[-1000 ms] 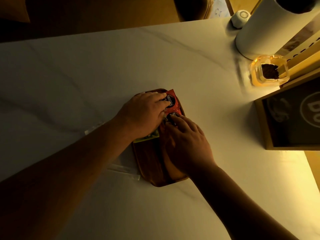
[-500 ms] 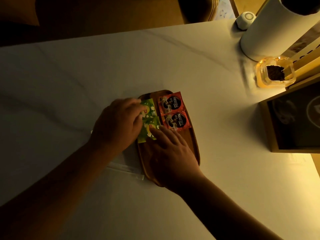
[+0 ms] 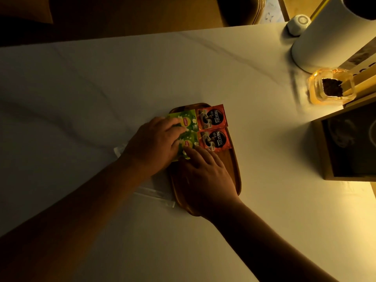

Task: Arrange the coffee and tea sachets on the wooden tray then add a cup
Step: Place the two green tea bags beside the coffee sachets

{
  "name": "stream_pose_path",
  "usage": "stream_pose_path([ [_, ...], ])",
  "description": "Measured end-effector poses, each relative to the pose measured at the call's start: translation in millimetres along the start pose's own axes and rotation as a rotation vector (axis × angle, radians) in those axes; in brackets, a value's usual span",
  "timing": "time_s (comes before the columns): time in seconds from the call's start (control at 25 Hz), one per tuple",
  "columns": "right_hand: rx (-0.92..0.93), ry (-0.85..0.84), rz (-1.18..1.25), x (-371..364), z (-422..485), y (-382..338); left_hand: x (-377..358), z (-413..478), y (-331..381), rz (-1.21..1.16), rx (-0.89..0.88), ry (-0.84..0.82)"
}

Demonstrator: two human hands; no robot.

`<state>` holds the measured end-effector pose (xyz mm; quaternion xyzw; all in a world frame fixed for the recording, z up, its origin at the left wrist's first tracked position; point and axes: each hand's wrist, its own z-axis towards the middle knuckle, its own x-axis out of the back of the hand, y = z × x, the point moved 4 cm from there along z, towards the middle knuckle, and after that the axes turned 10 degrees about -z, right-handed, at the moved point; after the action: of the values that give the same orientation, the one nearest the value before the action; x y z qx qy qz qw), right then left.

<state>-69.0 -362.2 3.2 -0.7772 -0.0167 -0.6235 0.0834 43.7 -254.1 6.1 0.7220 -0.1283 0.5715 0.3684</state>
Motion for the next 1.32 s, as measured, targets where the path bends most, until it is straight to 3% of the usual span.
stream_pose_path([
  [0.36,-0.003,0.015,0.004,-1.6,0.7,-0.8,0.3,10.0,-7.4,0.031,0.004,-0.002],
  [0.52,-0.163,0.138,0.023,9.6,12.4,37.9,1.2,7.4,-8.4,-0.018,0.003,0.028],
  [0.6,-0.238,0.117,0.059,11.4,23.9,62.8,0.7,6.0,-6.3,-0.023,-0.047,0.033],
  [0.76,-0.16,0.021,0.023,4.6,41.8,80.1,-4.5,5.9,-5.6,-0.005,-0.024,-0.022],
  [1.32,-0.126,0.046,-0.056,0.8,50.0,80.8,0.6,7.4,-6.1,-0.008,-0.026,-0.004],
])
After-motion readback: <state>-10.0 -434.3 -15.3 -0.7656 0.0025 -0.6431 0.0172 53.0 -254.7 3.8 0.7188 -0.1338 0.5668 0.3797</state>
